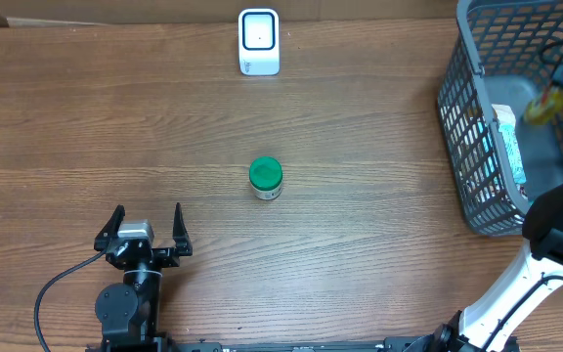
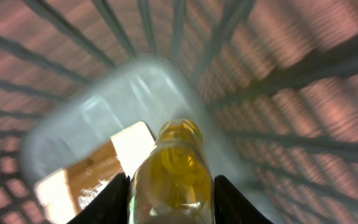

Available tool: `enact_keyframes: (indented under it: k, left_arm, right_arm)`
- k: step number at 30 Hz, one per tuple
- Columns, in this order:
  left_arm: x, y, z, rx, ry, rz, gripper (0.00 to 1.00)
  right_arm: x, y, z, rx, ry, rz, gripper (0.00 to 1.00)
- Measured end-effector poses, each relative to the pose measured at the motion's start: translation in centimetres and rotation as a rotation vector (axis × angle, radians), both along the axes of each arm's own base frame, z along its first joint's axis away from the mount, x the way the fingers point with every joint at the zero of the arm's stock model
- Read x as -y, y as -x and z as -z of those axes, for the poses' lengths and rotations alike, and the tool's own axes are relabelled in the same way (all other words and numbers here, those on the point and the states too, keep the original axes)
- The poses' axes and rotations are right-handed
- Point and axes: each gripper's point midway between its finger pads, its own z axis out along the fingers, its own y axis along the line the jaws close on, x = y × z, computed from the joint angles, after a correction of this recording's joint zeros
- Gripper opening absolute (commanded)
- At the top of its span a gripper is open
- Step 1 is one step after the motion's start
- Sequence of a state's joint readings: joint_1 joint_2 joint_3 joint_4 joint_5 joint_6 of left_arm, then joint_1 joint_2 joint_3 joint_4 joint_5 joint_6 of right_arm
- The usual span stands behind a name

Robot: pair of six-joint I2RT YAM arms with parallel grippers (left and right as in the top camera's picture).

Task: Scan the item barcode
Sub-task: 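Lower the right gripper into the basket and grasp the yellow oil bottle, then lift the yellow bottle out and carry it toward the scanner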

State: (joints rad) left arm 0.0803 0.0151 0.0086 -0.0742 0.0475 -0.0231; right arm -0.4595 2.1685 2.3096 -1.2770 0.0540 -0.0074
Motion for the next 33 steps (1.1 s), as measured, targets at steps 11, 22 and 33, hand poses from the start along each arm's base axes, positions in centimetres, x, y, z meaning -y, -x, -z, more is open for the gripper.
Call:
enact_keyframes:
  k: [11, 22, 33]
  left_arm:
    - [0.0, 0.0, 0.0, 0.0, 0.0, 0.0, 1.0]
    - [0.0, 0.0, 0.0, 0.0, 0.0, 0.0, 0.99]
    - [0.0, 0.0, 0.0, 0.0, 0.0, 0.0, 0.99]
  right_arm:
    - [-6.4, 2.1, -14.8, 0.298, 0.018, -0.132, 0.16]
    - [-25.7, 6.4, -25.2, 0.567, -0.13, -0.613, 0.15]
    - [-40.3, 9.1, -21.7, 0.423, -0.301, -0.955, 0.15]
